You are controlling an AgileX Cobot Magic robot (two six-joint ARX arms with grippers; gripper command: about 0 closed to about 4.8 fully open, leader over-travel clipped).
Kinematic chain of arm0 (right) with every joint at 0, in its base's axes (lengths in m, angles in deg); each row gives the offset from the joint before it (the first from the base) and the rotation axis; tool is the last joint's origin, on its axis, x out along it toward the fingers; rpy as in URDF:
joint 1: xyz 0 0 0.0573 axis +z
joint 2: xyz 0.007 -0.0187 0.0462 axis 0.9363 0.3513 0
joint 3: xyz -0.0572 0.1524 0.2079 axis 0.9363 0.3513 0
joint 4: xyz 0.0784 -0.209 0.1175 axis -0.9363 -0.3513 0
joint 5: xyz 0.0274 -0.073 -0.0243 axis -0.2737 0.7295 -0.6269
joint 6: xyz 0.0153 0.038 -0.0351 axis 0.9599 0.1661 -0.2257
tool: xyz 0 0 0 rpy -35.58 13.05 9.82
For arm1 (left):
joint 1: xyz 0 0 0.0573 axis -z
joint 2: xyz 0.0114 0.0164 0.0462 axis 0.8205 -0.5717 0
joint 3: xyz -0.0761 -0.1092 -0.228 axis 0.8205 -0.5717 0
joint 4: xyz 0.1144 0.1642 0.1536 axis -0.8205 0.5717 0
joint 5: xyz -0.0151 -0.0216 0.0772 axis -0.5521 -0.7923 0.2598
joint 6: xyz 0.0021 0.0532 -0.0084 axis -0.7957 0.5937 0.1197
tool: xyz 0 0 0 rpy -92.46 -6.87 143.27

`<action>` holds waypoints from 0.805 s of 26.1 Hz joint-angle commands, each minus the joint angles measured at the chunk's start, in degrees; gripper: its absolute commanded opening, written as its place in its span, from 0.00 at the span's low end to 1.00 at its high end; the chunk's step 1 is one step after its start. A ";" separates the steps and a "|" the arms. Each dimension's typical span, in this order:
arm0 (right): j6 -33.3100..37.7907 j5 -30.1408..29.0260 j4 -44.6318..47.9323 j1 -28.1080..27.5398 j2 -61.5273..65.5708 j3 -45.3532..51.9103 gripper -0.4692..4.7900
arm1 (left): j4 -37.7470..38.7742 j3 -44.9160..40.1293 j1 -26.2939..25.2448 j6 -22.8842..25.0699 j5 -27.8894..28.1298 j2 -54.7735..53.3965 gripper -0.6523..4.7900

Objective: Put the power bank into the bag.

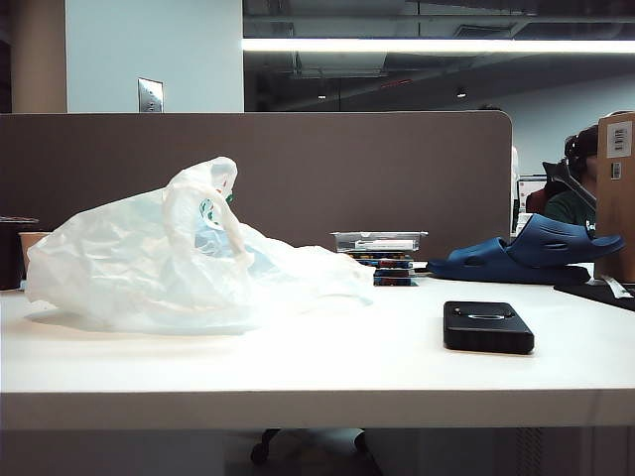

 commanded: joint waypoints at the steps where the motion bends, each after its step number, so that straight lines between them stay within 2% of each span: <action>1: 0.02 0.02 1.09 0.09 0.02 -0.15 0.08 | -0.79 0.17 -0.11 0.00 -0.39 0.00 0.11; 21: 0.50 -0.26 1.36 0.09 0.02 -0.24 0.08 | -0.85 0.39 -0.11 -0.09 -0.39 0.00 0.11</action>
